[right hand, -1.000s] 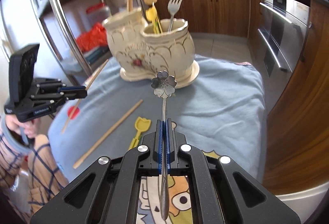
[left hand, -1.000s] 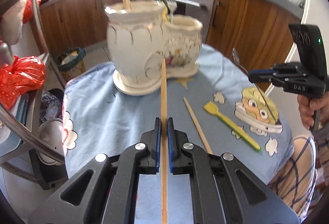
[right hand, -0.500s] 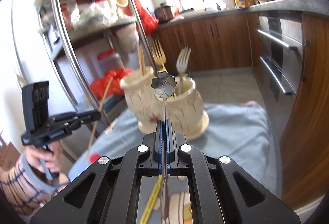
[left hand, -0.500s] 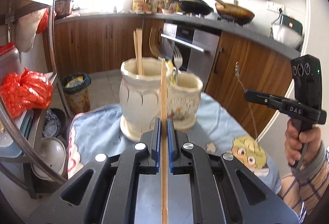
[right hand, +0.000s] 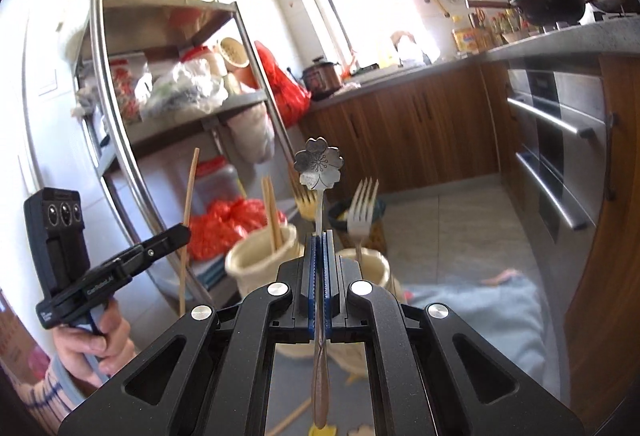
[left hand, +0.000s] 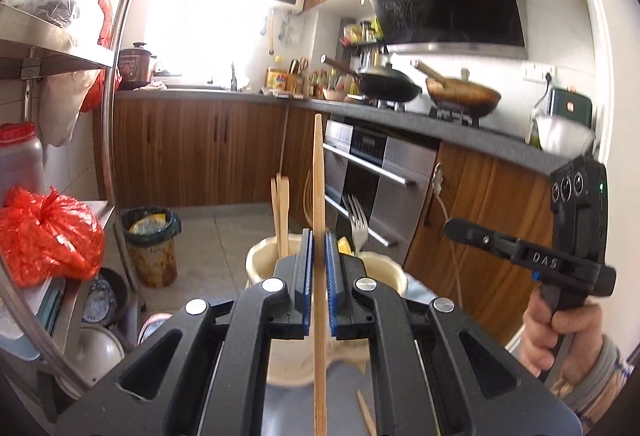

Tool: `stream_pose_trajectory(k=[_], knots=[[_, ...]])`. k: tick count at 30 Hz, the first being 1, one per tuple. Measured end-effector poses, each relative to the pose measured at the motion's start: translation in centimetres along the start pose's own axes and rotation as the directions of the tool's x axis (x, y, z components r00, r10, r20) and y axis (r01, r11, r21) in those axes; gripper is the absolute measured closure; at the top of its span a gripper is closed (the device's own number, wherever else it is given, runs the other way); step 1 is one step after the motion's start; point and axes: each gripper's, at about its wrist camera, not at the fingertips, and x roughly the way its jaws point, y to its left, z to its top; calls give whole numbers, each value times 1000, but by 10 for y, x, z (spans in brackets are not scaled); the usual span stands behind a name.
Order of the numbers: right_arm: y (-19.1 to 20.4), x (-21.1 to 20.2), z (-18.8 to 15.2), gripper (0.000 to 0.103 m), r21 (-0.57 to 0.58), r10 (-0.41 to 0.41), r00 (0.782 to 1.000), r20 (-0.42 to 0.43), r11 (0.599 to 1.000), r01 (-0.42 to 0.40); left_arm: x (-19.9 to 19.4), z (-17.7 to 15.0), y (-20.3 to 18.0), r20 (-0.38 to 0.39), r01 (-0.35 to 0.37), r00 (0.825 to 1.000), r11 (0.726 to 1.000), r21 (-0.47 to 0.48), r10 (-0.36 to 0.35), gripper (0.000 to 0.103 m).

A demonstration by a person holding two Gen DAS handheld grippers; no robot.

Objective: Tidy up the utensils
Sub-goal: 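Lower the chopstick into the tall pot with the left tool while the right tool inserts the silver spoon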

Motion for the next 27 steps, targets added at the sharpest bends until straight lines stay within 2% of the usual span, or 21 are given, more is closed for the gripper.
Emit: stream_pose_trajectory(k=[6,17,27], knots=[[-1,22,7,99,-17,-11,1000,22,1000,11,14,18,6,93,24,996,999,-45,-20,97],[3,45,27,99,-45,-33,996,79,998,36,28,36,14,181,37,983,997,-68,-24,97],[4,59,32,99,-60,-53,992,111,996,60,43,41,24,266,8,964,994,-111,22,97]])
